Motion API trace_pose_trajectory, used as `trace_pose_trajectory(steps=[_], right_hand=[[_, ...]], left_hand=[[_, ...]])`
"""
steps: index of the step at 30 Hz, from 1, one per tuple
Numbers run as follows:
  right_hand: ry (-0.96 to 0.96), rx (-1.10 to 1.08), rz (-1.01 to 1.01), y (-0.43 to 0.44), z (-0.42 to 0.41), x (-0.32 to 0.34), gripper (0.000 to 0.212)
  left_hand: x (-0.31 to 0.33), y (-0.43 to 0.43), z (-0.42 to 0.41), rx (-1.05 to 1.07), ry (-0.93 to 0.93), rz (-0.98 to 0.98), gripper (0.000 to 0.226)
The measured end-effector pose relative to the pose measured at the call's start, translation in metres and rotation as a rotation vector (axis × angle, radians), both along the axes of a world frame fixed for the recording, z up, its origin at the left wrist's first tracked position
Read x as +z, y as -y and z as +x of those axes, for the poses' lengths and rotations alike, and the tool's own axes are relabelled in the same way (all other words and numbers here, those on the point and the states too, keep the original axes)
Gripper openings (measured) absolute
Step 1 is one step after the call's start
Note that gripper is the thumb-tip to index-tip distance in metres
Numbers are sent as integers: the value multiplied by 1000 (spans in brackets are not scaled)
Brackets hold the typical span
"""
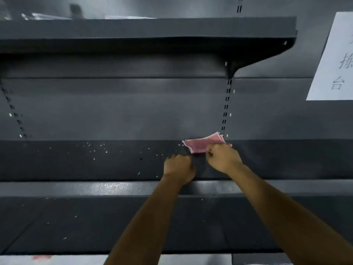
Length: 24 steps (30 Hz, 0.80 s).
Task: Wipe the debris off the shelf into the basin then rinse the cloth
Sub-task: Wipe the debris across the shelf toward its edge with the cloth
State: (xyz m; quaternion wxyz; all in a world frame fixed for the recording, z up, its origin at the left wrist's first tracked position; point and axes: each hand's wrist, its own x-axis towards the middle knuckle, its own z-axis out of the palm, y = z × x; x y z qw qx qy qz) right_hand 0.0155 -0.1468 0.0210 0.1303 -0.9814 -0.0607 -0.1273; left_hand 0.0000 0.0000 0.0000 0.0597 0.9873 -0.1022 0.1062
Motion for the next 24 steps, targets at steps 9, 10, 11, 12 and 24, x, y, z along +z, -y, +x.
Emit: trace_pose_trajectory(steps=[9, 10, 11, 12, 24], right_hand=[[-156, -32, -11, 11, 64, -33, 53], [-164, -30, -23, 15, 68, -38, 50], [-166, -24, -17, 17, 70, -41, 45], [-142, -19, -8, 20, 73, -44, 41], [432, 87, -68, 45, 51, -6, 14]], left_hand=[[-33, -13, 12, -258, 112, -11, 27], [-36, -14, 11, -284, 137, -13, 27], [-38, -15, 10, -307, 153, -25, 27], [-41, -15, 9, -326, 169, -39, 28], [-39, -21, 15, -266, 142, -572, 35]])
